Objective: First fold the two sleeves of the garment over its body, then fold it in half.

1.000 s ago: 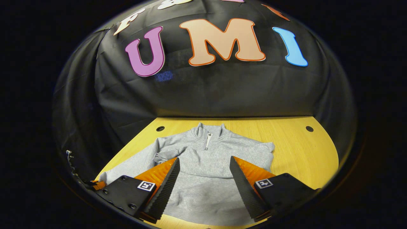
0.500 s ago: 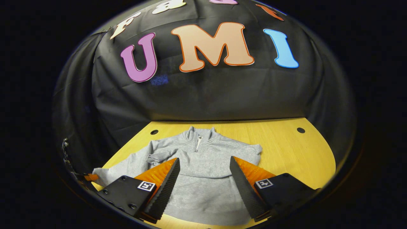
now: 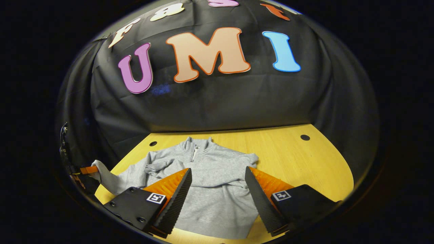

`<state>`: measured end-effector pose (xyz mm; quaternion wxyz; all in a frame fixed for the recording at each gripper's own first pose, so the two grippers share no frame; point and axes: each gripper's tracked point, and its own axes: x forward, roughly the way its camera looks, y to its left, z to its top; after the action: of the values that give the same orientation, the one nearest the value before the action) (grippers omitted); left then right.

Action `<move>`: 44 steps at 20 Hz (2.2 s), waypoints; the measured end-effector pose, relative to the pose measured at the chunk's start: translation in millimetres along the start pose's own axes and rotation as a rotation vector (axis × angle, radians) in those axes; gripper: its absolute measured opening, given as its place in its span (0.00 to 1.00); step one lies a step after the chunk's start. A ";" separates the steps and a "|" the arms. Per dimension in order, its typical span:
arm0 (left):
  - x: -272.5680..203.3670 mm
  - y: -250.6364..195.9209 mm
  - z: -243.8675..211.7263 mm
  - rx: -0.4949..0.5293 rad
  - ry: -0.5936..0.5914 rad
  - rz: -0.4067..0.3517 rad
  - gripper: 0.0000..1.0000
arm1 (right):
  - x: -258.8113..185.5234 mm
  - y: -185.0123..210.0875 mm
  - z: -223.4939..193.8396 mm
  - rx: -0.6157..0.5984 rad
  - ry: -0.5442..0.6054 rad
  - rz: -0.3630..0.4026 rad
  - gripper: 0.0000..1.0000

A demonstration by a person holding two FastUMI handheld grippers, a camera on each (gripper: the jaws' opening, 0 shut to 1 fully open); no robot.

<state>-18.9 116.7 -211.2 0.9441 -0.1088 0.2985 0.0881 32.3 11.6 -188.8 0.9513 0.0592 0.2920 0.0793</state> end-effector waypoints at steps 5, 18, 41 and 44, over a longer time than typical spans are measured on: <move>14.3 -51.1 30.4 0.052 -0.025 -0.065 0.00 | -19.3 -46.0 2.3 0.047 -0.019 -0.064 0.98; 38.9 -229.1 81.4 0.169 -0.105 -0.298 0.00 | -60.0 -128.8 -12.8 0.094 -0.016 -0.156 0.98; 85.5 -470.7 -43.8 0.410 0.115 -0.536 0.00 | -100.4 -220.9 -61.1 0.132 0.044 -0.259 0.98; 92.3 -476.8 -62.3 0.379 0.162 -0.549 0.01 | -97.2 -218.0 -64.3 0.130 0.055 -0.249 0.98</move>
<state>131.8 -348.2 -241.9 0.9092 -0.0145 0.3433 -0.2351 -58.1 -215.8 -223.3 0.9396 0.0817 0.3275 -0.0568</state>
